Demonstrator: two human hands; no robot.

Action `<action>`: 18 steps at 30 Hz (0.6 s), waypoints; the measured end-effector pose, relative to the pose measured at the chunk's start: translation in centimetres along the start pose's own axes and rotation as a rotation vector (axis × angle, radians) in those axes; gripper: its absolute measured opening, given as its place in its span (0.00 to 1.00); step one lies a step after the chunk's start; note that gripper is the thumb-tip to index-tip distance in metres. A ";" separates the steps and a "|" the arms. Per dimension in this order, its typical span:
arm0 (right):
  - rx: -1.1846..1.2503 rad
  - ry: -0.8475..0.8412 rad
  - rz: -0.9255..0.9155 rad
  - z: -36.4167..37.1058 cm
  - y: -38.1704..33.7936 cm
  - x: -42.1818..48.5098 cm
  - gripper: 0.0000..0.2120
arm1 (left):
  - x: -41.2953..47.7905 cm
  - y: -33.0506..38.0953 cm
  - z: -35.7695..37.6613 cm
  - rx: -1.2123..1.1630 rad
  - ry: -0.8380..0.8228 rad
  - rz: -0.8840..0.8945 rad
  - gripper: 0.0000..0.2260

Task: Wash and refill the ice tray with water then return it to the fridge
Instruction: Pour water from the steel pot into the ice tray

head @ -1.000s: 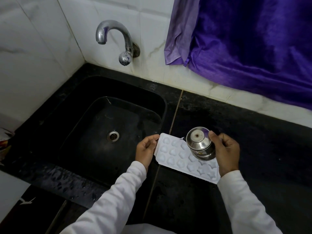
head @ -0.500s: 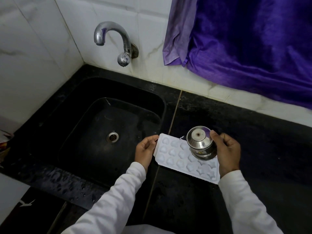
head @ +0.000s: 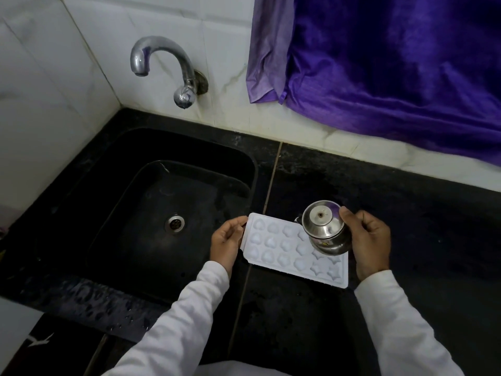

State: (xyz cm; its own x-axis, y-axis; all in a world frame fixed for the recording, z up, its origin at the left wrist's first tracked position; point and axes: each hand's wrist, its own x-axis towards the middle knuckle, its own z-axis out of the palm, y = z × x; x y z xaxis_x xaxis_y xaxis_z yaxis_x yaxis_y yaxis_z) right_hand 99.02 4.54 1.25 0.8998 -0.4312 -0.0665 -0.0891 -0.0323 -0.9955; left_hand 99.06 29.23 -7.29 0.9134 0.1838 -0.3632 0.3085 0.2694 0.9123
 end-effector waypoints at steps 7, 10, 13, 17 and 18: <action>-0.068 0.041 -0.016 -0.8 0.4 -0.2 0.23 | -0.2 0.0 0.2 0.006 -0.007 -0.003 0.14; -0.065 0.041 -0.016 -0.9 0.4 -0.2 0.23 | -0.3 0.1 0.3 0.004 0.003 -0.008 0.14; -0.068 0.034 -0.016 -1.0 0.4 -0.2 0.22 | -0.3 -0.1 0.3 0.015 0.002 -0.010 0.14; -0.076 0.036 -0.024 -0.9 0.3 -0.1 0.21 | -0.2 -0.1 0.1 0.021 0.006 -0.010 0.13; -0.079 0.036 -0.029 -0.8 0.3 -0.1 0.22 | -0.2 0.0 0.1 0.023 0.000 -0.010 0.13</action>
State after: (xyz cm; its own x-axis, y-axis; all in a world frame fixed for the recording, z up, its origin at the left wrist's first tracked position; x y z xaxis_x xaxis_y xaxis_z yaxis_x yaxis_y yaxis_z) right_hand 98.54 3.83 0.97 0.8866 -0.4614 -0.0339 -0.0978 -0.1153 -0.9885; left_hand 98.90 29.10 -7.25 0.9102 0.1815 -0.3723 0.3235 0.2497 0.9127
